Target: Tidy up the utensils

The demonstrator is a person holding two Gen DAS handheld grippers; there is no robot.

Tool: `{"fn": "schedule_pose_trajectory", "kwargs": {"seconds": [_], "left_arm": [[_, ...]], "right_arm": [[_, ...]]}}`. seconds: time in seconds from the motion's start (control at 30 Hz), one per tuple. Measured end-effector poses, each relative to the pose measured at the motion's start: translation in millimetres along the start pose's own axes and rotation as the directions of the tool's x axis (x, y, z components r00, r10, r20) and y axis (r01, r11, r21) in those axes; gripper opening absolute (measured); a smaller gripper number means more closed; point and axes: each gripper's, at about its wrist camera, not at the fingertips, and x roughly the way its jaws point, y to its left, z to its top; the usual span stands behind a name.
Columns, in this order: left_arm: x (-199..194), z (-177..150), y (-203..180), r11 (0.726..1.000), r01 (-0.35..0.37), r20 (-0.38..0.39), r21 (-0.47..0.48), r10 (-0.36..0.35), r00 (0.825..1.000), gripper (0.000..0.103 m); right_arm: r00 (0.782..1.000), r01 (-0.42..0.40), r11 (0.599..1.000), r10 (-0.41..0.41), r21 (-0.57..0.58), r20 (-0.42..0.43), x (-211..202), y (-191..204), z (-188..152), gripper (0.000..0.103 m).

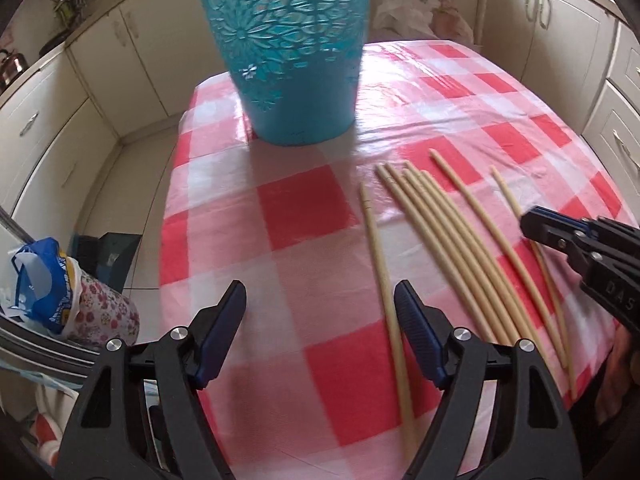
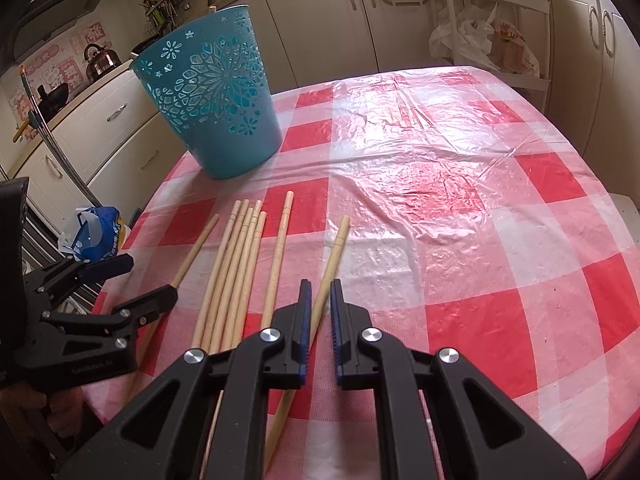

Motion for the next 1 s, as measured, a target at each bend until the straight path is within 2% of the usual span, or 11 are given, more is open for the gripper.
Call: {"fn": "schedule_pose_trajectory", "kwargs": {"seconds": [0.17,0.23,0.3,0.33,0.37,0.4,0.43,0.6,0.63,0.7,1.0], "left_arm": [[9.9,14.2,-2.5,1.000,-0.005,0.007,0.002,0.005,1.000,0.072],[12.0,18.4,-8.8,1.000,-0.008,0.020,0.012,0.008,1.000,0.067],[12.6,21.7,-11.9,1.000,0.014,0.023,0.005,-0.014,1.000,0.042],[12.7,22.8,-12.9,1.000,0.023,0.021,0.000,-0.023,0.999,0.034],[12.5,23.7,-14.4,0.999,0.032,0.020,-0.004,-0.032,0.999,0.017],[12.4,23.9,-15.7,0.999,0.037,0.018,-0.004,-0.037,0.999,0.008],[11.8,23.5,-15.7,0.999,0.043,0.016,-0.011,-0.043,0.999,0.006],[10.8,21.8,-9.6,0.998,0.052,-0.009,-0.036,-0.053,0.999,0.009],[11.8,23.8,-7.8,0.998,0.047,-0.020,-0.041,-0.048,0.999,0.013],[13.9,26.9,-5.5,0.999,0.031,-0.027,-0.043,-0.032,0.999,0.034],[18.0,28.9,-2.4,0.999,0.015,-0.017,-0.043,-0.016,1.000,0.041]], "right_arm": [[1.000,0.010,1.000,-0.010,0.004,0.005,2.5,-1.8,4.0,0.015],[1.000,0.011,1.000,-0.011,-0.001,0.005,3.7,-2.0,5.2,0.015],[1.000,0.024,0.999,-0.024,-0.035,0.002,4.5,1.6,5.8,0.014],[1.000,0.020,0.999,-0.021,-0.044,-0.003,5.2,2.6,5.8,0.008],[1.000,0.012,0.999,-0.012,-0.048,-0.006,5.7,3.0,5.9,0.008],[1.000,0.014,0.999,-0.015,-0.052,-0.006,5.5,3.2,6.1,0.008],[1.000,0.021,0.998,-0.021,-0.056,-0.004,4.7,3.3,6.5,0.008],[0.999,0.031,0.998,-0.032,-0.048,-0.022,7.8,-0.9,11.2,0.011],[0.999,0.036,0.998,-0.037,-0.055,-0.025,8.8,0.3,12.2,0.011],[0.998,0.051,0.995,-0.054,-0.081,-0.026,10.6,3.7,13.0,0.011],[0.998,0.056,0.992,-0.059,-0.114,-0.029,13.6,8.7,13.9,0.011]]}}
